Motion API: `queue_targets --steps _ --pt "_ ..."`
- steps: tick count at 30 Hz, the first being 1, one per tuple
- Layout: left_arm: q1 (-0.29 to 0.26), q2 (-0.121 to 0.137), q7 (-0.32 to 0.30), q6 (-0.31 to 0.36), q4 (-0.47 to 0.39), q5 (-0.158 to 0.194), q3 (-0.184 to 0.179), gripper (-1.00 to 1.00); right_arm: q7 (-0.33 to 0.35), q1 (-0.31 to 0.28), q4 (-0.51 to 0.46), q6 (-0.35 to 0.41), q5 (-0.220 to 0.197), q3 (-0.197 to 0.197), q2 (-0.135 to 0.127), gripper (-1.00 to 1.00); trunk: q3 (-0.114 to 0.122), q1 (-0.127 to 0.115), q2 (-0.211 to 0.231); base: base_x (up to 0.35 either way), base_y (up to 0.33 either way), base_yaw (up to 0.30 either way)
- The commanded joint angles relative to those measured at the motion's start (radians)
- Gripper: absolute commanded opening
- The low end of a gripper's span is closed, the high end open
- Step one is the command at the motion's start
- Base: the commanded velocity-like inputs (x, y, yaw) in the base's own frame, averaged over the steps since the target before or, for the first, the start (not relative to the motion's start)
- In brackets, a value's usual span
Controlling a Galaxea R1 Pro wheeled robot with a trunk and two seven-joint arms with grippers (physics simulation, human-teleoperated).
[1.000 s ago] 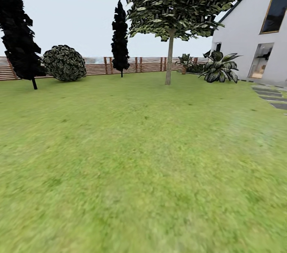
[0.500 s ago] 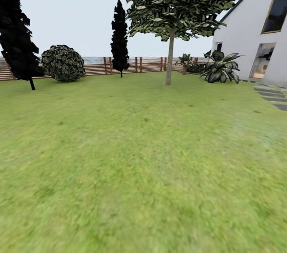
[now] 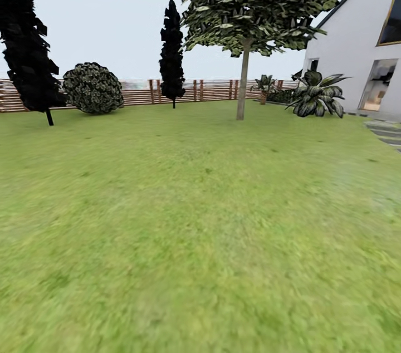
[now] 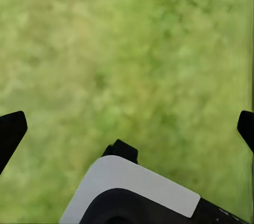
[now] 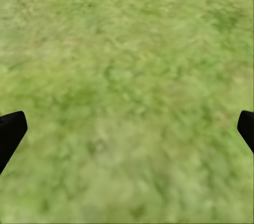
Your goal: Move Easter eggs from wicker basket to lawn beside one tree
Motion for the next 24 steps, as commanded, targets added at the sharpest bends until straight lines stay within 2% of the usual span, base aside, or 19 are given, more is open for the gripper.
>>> queue_targets --steps 1,18,24 --pt "0.0 0.0 0.0 -0.002 -0.001 0.009 -0.003 1.0 -0.001 0.0 0.0 -0.002 -0.005 0.002 0.0 1.0 -0.001 0.001 0.0 0.309 -0.178 0.233" --pt "0.0 0.0 0.0 -0.002 -0.001 0.01 -0.003 1.0 0.0 0.0 0.0 -0.002 -0.004 0.002 0.0 1.0 -0.001 0.001 0.0 0.3 -0.185 0.237" --pt "0.0 -0.001 0.0 -0.002 -0.001 0.009 -0.003 1.0 0.0 0.0 0.0 -0.003 -0.003 0.002 0.0 1.0 -0.001 0.001 0.0 0.304 -0.153 0.07"
